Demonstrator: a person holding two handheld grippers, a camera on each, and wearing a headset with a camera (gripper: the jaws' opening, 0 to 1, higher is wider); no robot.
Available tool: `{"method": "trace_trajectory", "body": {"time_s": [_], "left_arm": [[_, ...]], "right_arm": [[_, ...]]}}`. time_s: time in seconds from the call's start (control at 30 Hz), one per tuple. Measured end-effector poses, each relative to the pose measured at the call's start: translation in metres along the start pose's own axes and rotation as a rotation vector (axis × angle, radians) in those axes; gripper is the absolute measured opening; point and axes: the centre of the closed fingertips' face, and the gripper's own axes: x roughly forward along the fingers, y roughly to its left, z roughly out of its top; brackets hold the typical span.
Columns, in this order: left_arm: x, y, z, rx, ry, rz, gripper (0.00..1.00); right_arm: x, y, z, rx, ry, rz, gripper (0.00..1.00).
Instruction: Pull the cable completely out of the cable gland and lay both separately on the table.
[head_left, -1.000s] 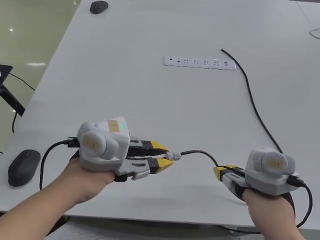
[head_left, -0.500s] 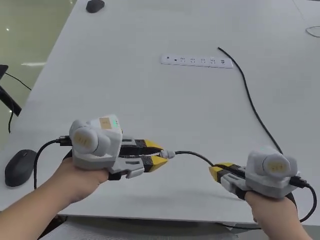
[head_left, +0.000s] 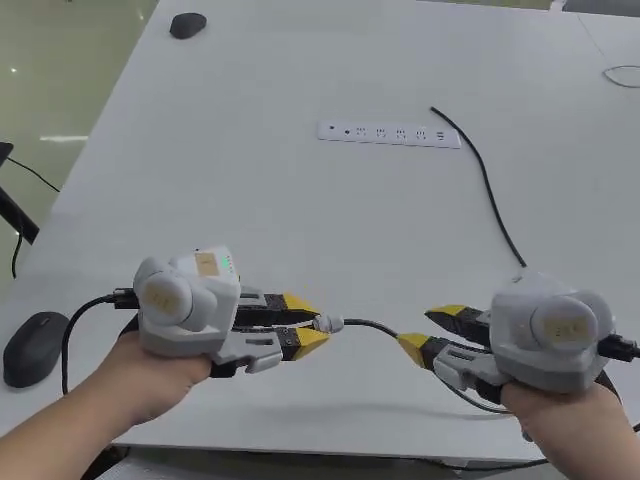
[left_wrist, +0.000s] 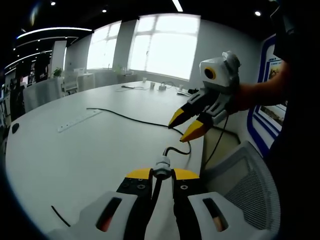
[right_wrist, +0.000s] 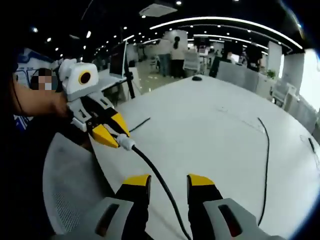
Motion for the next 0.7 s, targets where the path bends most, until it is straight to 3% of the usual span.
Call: {"method": "trace_trajectory", "body": {"time_s": [0.1,0.13,0.27,0.5,0.7], "left_arm": [[0.0,0.0,0.0,0.004,0.003,0.0,0.15],[0.0,0.0,0.0,0.004,0.004,0.0,0.15],[0.0,-0.001,0.0,0.011,0.01,-0.003,0.15],[0.001,-0.002,0.001,0.013,0.004,-0.003,0.15],[0.002,-0.003,0.0,0.018,0.009,-0.006,0.15]], "right_arm": [[0.01,0.012,0.006,-0.027,0.006,0.041,0.23],[0.015,0.02,0.005,-0.069,0.025,0.075,0.22],[0.025,0.028,0.012,-0.21,0.043,0.067,0.17],[0.035,0.041,0.015,-0.272,0.053,0.085,0.12],[0.04,0.042,0.012,-0.301,0.071,0.088,0.04]]}}
